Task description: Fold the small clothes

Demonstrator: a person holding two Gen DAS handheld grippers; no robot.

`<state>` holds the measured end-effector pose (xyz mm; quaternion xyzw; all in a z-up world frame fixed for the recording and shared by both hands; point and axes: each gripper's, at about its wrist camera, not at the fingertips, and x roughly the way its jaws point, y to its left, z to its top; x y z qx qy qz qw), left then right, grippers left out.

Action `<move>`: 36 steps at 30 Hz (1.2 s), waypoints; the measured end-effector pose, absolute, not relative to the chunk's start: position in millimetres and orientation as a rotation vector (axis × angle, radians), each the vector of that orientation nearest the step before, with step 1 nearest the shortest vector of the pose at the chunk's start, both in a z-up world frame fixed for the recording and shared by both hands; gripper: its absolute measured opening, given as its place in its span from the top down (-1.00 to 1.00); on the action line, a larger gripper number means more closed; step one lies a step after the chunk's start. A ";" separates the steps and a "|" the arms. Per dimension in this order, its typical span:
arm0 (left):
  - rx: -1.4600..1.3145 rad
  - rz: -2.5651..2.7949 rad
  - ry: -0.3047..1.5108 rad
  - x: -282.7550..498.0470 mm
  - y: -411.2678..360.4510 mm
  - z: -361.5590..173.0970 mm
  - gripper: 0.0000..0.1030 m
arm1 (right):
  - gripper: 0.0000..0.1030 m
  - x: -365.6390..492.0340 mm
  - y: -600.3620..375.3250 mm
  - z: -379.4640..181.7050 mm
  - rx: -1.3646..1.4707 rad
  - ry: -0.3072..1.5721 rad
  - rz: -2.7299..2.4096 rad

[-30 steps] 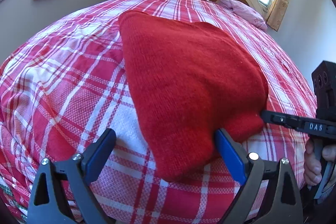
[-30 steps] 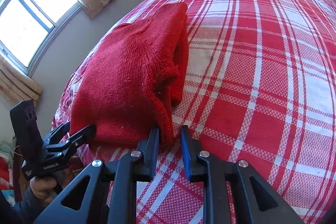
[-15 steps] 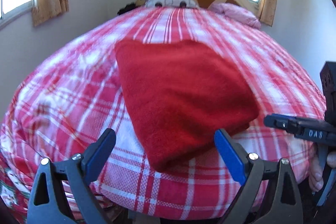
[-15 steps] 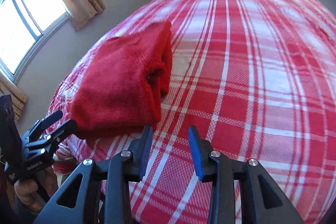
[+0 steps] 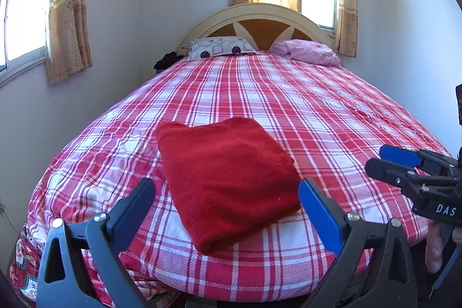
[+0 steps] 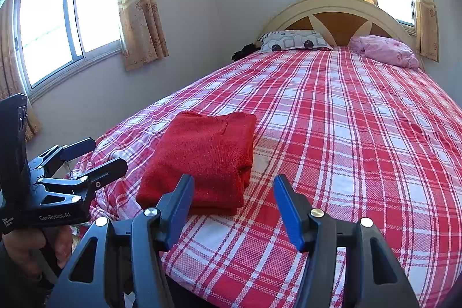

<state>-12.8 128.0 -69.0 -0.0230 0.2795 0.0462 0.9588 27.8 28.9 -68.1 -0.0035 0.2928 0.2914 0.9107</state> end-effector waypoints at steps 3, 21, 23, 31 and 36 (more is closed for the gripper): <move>-0.042 0.094 0.560 -13.1 127.7 -68.0 -0.97 | -0.14 27.4 28.7 -67.0 -0.003 0.598 0.594; -0.064 0.108 0.550 -16.3 129.2 -66.2 -0.97 | -0.14 21.7 24.1 -65.1 0.006 0.584 0.589; -0.065 0.109 0.548 -16.4 129.3 -65.6 -0.97 | -0.14 21.2 23.9 -64.5 0.008 0.580 0.587; -0.065 0.110 0.543 -17.4 130.4 -63.5 -0.97 | -0.14 20.2 22.4 -64.7 0.013 0.579 0.586; -0.063 0.110 0.544 -17.6 130.2 -62.6 -0.97 | -0.14 20.3 22.0 -65.2 0.015 0.583 0.583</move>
